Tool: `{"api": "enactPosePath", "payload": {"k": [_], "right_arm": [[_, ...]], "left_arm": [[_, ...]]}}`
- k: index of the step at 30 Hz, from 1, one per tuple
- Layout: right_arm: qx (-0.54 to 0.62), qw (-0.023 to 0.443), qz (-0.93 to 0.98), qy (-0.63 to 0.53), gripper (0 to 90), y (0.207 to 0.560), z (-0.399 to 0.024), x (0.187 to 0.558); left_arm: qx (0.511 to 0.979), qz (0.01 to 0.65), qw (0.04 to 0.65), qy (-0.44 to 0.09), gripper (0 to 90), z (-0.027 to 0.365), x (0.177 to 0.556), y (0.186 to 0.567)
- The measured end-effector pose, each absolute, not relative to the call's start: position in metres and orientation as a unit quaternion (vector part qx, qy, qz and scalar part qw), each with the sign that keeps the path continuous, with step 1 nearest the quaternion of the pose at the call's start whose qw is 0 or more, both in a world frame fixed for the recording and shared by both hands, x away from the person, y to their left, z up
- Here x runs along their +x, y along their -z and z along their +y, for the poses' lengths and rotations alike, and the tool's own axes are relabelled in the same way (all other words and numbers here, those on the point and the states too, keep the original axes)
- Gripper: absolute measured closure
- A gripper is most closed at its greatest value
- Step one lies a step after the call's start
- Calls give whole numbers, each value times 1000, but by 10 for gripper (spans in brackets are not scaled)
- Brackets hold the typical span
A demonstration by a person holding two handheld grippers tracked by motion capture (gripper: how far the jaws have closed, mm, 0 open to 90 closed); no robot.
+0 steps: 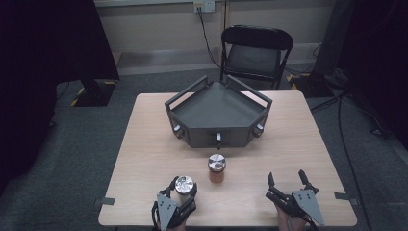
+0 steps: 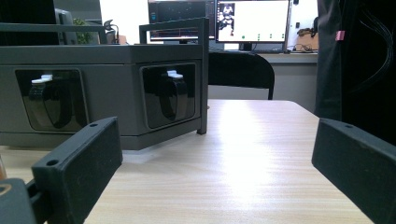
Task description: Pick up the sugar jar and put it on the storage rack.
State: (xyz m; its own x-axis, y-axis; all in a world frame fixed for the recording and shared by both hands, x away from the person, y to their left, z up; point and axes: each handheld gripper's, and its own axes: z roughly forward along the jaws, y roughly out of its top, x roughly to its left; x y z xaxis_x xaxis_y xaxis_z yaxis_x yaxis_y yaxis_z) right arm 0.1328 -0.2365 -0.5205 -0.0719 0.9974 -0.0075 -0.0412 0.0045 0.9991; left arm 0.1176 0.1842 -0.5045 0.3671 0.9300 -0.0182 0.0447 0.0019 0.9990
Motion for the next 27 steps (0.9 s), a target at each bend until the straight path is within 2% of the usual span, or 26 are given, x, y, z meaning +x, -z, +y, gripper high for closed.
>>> {"api": "enactPosePath", "payload": {"k": [27], "right_arm": [[472,496,510,-521,4,520,-235,133]], "left_arm": [[612,382,583,-373,346,198,125,487]]}}
